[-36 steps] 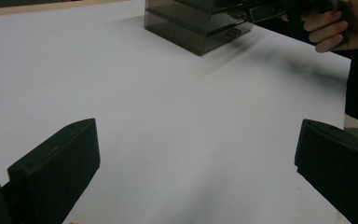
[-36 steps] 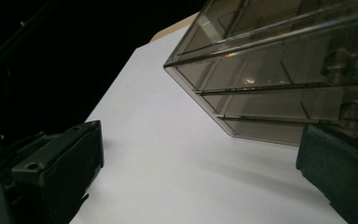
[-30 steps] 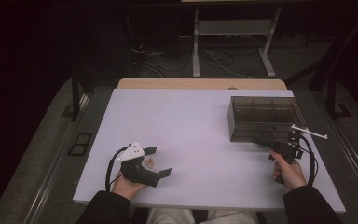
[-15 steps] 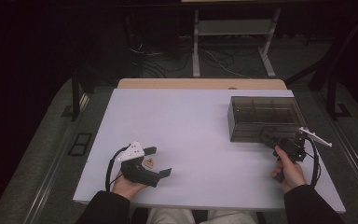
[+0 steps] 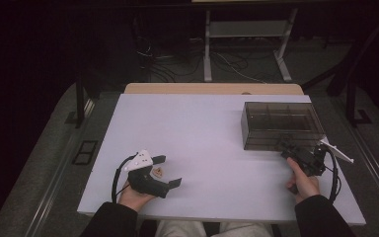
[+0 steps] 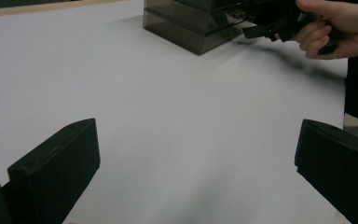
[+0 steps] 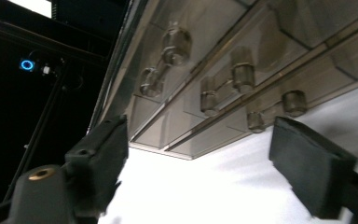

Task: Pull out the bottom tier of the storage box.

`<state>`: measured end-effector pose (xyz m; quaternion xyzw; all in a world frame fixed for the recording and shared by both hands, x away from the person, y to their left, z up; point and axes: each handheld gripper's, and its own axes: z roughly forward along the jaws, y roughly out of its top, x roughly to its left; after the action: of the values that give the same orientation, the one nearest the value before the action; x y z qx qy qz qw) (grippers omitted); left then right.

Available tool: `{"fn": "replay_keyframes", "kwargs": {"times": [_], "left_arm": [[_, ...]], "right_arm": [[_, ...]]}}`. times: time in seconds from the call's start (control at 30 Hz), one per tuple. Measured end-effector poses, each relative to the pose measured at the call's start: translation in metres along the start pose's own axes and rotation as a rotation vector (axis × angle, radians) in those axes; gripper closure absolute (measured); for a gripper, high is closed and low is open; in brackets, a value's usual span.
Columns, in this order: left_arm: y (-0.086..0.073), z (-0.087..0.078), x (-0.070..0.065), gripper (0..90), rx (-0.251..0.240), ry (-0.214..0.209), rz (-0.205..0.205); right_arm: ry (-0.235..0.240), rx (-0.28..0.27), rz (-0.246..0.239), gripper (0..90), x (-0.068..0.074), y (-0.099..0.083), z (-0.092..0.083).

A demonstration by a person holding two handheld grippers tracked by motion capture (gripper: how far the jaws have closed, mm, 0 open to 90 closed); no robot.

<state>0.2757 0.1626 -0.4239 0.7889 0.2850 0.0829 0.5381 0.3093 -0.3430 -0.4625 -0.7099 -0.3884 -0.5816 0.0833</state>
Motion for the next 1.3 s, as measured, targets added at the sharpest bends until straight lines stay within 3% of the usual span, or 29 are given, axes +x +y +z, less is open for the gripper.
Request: {"fn": "replay_keyframes", "kwargs": {"times": [0.2, 0.37, 0.57, 0.87, 1.3], "left_arm": [[0.0, 0.0, 0.0, 0.0, 0.002, -0.001, 0.003], [0.0, 0.0, 0.0, 0.0, 0.001, -0.002, 0.003], [0.0, 0.0, 0.0, 0.0, 0.002, -0.003, 0.002], [0.0, 0.001, 0.0, 0.0, 0.006, -0.004, 0.005], [0.0, 0.002, -0.002, 0.0, 0.018, -0.005, 0.023]], "right_arm": [[-0.018, 0.004, 0.043, 31.0, -0.007, -0.001, 0.0], [-0.029, 0.005, 0.046, 37.8, -0.009, -0.001, -0.001], [-0.069, 0.012, 0.093, 45.1, -0.014, -0.001, -0.003], [-0.111, 0.011, 0.115, 50.4, -0.017, 0.0, -0.002], [-0.158, -0.036, 0.135, 62.8, -0.022, 0.002, -0.002]]}}
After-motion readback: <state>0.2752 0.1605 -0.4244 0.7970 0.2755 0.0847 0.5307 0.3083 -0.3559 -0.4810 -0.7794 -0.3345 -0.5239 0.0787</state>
